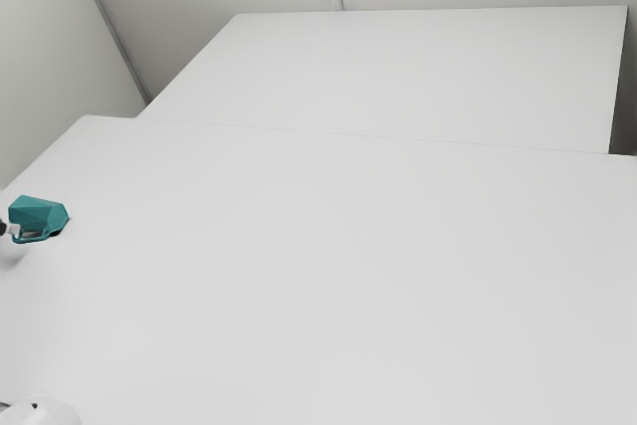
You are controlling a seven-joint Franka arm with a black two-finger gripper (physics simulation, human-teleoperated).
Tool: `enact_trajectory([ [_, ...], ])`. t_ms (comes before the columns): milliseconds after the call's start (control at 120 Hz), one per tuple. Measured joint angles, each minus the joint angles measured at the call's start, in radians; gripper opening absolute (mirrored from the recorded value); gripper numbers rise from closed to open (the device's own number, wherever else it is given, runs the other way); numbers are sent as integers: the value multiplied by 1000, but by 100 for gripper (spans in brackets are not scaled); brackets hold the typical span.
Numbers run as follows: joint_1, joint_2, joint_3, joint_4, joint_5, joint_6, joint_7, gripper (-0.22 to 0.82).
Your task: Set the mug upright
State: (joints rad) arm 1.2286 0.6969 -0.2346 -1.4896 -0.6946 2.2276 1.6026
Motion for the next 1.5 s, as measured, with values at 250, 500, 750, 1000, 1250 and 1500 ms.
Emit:
enact_trajectory([
  [250,-10,65,-6,72,-7,1,16,54],
  [500,-14,68,-29,67,-15,-13,27,52],
  [750,-15,66,-41,67,-17,-26,34,35],
  [1000,-15,63,-52,74,-17,-28,38,4],
  [1250,-18,46,-58,76,-16,-22,39,-13],
  [1500,-45,-3,-57,74,-13,-18,37,-17],
])
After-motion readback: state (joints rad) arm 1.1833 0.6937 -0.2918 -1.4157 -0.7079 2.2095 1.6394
